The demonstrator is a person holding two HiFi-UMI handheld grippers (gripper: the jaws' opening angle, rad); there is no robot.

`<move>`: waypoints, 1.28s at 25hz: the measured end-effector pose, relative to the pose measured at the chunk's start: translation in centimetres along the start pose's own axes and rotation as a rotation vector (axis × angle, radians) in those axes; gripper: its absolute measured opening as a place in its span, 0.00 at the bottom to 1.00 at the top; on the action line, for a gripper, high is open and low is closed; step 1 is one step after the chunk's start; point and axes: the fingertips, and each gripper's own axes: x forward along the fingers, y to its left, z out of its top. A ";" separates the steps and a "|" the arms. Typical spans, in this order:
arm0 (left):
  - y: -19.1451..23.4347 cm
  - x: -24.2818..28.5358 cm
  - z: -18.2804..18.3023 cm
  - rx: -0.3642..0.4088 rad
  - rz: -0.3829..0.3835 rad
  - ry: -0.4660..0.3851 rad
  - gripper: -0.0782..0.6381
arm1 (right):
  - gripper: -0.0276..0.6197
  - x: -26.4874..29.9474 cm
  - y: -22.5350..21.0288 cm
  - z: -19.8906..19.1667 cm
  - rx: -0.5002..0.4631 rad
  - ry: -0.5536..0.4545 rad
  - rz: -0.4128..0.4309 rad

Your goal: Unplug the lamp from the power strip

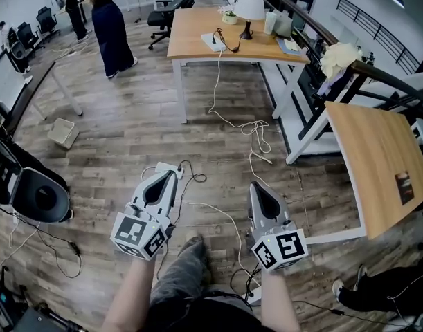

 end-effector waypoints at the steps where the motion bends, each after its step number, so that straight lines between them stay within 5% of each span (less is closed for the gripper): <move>1: 0.3 0.2 -0.1 -0.004 0.002 -0.001 0.10 | 0.05 0.4 0.1 0.0 0.000 0.000 0.004; 15: 5.2 9.8 -0.3 -0.064 -0.030 -0.017 0.10 | 0.05 9.7 -3.6 0.4 -0.039 0.030 0.025; 32: 16.0 23.3 2.0 -0.076 -0.045 -0.044 0.10 | 0.05 25.8 -8.7 0.9 -0.076 0.043 0.049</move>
